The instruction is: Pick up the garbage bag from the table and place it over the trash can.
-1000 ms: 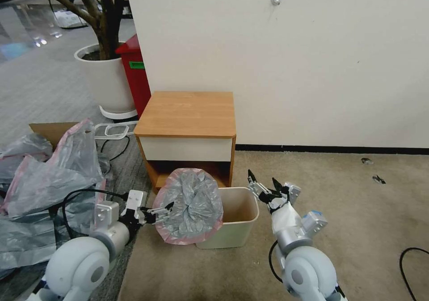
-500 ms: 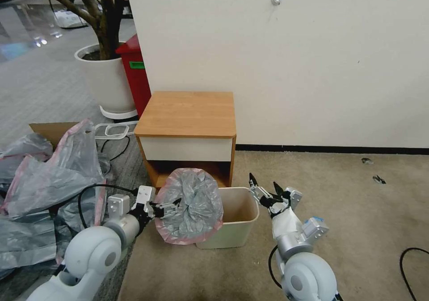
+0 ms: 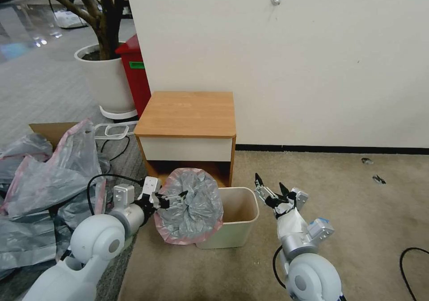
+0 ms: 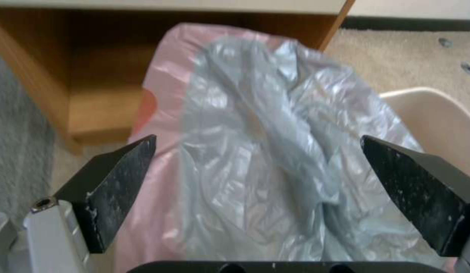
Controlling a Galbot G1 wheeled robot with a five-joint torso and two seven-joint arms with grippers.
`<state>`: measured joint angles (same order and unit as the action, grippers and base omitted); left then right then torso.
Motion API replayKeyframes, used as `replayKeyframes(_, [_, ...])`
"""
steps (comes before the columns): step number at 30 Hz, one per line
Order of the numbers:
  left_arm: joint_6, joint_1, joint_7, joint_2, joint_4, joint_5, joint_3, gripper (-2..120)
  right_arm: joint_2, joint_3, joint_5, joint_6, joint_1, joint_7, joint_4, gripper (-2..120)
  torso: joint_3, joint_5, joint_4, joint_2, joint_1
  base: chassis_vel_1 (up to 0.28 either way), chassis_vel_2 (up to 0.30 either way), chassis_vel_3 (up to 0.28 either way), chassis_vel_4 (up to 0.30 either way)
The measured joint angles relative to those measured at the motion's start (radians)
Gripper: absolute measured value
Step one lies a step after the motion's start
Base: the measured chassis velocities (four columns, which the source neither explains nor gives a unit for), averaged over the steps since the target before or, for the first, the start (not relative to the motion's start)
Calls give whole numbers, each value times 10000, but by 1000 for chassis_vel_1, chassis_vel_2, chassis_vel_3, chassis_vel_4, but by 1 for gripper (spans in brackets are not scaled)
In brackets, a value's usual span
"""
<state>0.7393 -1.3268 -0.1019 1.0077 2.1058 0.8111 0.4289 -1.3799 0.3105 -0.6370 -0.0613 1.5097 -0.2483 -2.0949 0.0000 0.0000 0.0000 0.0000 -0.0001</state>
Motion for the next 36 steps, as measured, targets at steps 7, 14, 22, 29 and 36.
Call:
replayKeyframes(7, [-18,-5,-3,90,-286,-250,-74,100,12,47,38,0,19,6,-8,100,0,0,0,0,0,0,0,0,0])
replayKeyframes(14, [-29,-23,179,-64,-436,-653,-99,100,35,176,39,12,76,17,54,100,0,0,0,0,0,0,0,0,0])
replayKeyframes(22, [-33,-51,190,-130,-490,-786,-146,100,15,223,54,36,74,33,138,100,0,0,0,0,0,0,0,0,0])
replayKeyframes(29, [-38,-212,303,-169,-480,-928,-78,100,3,273,109,79,61,52,251,100,0,0,0,0,0,0,0,0,0])
replayKeyframes(36, [-38,-210,409,-250,-541,-1087,-102,100,-86,208,184,100,30,66,313,100,0,0,0,0,0,0,0,0,0])
